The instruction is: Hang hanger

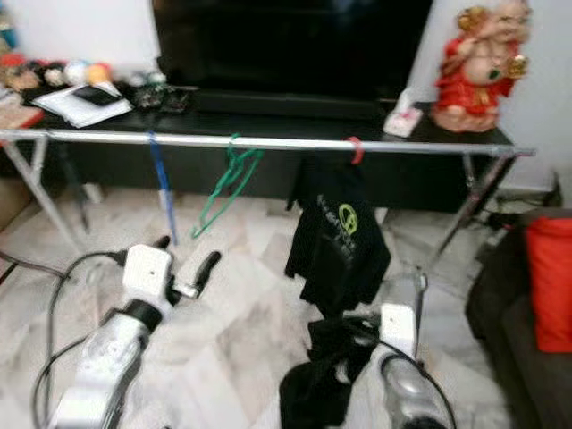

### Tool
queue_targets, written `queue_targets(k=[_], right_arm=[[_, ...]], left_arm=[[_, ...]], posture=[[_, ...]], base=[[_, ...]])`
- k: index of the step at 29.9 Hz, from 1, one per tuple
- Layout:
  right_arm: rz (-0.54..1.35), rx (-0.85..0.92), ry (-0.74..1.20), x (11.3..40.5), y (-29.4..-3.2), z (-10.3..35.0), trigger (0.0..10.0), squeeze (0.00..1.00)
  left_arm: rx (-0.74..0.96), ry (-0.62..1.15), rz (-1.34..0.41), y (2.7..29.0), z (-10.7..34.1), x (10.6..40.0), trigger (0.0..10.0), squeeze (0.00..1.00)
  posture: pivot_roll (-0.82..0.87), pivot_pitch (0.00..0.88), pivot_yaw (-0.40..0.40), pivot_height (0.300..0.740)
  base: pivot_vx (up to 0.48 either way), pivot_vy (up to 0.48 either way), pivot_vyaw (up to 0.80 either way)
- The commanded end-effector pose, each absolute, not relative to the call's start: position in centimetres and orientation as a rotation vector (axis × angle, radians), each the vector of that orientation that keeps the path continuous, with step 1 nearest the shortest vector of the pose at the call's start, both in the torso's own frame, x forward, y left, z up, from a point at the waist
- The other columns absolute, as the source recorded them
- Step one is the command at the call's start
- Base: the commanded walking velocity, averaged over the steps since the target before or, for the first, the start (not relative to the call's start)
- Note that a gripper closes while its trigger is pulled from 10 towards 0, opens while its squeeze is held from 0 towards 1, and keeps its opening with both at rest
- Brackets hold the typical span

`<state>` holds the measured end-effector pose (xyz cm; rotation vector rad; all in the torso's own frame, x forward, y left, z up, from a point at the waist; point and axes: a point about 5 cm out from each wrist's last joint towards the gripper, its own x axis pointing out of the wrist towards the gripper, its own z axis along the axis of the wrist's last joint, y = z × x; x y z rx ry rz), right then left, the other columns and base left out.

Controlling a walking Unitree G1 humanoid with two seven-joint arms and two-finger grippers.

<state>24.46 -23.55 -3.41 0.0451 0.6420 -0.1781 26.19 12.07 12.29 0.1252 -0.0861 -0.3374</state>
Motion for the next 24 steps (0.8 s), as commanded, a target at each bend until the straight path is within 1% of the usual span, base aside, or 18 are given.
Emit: queue_targets(k=[1,5,14,24], right_arm=[[-0.157,0.061,0.593,25.7,-22.6,-2.6,10.0,0.00],[-0.161,0.071,0.588,25.9,-22.7,-2.5,10.0,0.00],[-0.166,0.082,0.583,26.0,-22.8,-2.4,10.0,0.00],[-0.176,0.070,0.579,25.8,-23.2,-2.4,10.0,0.00]], left_arm=[[0.140,-0.092,-0.309,13.1,12.8,26.4,10.0,0.00],[0.139,-0.104,-0.314,13.0,13.3,26.5,10.0,0.00],[0.136,-0.101,-0.351,12.7,13.6,26.5,10.0,0.00],[0.121,-0.105,-0.355,12.6,14.2,26.5,10.0,0.00]], posture=[[0.06,0.000,-0.064,0.716],[0.06,0.000,-0.067,0.716],[0.06,0.000,-0.072,0.716],[0.07,0.000,-0.073,0.716]], base=[[0.390,0.000,0.00],[0.394,0.000,0.00],[0.395,0.000,-0.73],[0.395,0.000,0.00]])
